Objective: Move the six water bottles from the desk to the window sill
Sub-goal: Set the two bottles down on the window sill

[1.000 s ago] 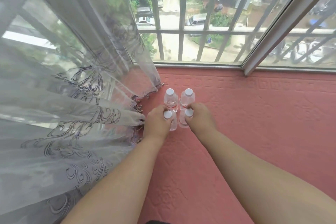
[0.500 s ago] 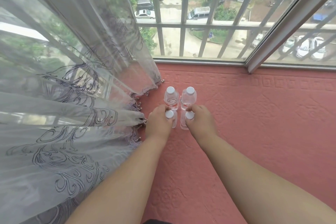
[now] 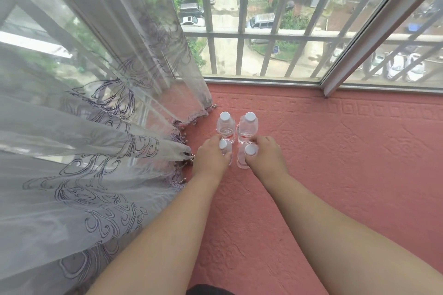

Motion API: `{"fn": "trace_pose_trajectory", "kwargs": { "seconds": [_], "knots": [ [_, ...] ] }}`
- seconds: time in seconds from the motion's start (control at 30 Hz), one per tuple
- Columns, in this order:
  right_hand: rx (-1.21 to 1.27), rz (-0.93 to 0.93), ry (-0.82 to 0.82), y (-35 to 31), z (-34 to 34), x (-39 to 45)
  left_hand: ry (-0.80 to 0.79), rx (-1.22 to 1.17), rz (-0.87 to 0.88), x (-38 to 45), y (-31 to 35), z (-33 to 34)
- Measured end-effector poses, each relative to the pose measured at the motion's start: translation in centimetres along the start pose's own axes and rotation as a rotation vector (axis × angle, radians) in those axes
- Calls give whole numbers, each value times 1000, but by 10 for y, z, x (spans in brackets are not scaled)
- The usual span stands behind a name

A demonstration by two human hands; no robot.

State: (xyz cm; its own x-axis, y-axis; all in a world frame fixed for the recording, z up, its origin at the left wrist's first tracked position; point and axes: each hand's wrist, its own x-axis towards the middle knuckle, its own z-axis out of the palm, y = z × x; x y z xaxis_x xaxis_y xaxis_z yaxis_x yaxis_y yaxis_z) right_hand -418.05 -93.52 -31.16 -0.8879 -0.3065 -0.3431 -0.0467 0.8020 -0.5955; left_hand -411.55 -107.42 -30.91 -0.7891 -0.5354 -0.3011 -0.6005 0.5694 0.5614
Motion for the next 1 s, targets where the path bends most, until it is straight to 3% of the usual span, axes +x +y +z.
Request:
{"fn": "trace_pose_trajectory", "kwargs": {
  "seconds": [0.47, 0.73, 1.0],
  "knots": [
    [65, 31, 162, -20, -58, -50, -137, 118, 37, -37, 27, -42],
    [-170, 54, -21, -39, -146, -117, -78, 281, 111, -107, 79, -116],
    [-370, -18, 82, -56, -224, -200, 45, 388, 193, -194, 135, -173]
  ]
}}
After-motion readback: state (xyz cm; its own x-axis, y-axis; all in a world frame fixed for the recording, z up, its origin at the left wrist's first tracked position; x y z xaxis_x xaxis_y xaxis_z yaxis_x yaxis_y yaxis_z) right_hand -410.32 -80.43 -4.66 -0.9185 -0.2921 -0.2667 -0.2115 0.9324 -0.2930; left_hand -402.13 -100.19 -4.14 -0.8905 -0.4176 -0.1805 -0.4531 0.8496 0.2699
